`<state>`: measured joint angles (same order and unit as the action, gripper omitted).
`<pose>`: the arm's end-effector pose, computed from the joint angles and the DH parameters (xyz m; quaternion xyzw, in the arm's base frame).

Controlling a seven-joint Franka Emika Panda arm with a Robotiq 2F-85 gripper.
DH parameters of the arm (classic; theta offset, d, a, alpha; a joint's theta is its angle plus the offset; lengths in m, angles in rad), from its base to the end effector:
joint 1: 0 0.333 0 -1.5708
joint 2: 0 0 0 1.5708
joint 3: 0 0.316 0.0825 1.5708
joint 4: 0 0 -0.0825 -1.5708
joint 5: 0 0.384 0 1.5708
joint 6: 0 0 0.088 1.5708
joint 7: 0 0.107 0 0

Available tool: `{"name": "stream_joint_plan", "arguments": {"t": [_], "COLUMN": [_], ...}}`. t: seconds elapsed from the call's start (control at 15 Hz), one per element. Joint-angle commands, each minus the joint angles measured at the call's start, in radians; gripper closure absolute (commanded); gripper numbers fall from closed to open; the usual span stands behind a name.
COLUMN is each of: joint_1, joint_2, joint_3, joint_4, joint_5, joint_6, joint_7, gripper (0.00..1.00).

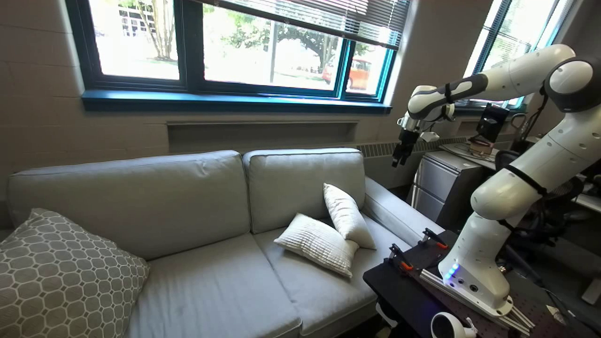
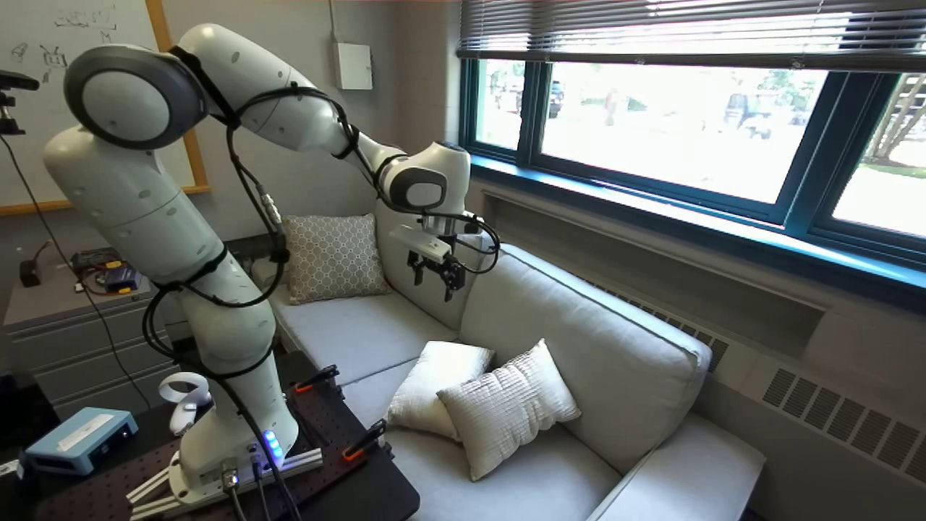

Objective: Place the striped pillows against the right armrest

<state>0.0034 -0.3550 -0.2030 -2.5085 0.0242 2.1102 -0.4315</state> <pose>0.4093 -0.0813 0.4020 -0.9919 -0.1161 0.0102 0.0508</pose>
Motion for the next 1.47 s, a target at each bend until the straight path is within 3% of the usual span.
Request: {"name": "stream_joint_plan", "arguments": {"t": [0.0, 0.53, 0.93, 1.4], "joint_1": [0.002, -0.014, -0.018, 0.028], "joint_2": [0.078, 0.424, 0.746, 1.045], "joint_3": [0.017, 0.073, 0.118, 0.076], "joint_4": [0.066, 0.309, 0.589, 0.813], "joint_5": [0.053, 0.16, 0.161, 0.083], "joint_6": [0.034, 0.275, 0.333, 0.34], "joint_7": [0.013, 0.197, 0.516, 0.788], "gripper": [0.0, 0.0, 0.0, 0.0]}}
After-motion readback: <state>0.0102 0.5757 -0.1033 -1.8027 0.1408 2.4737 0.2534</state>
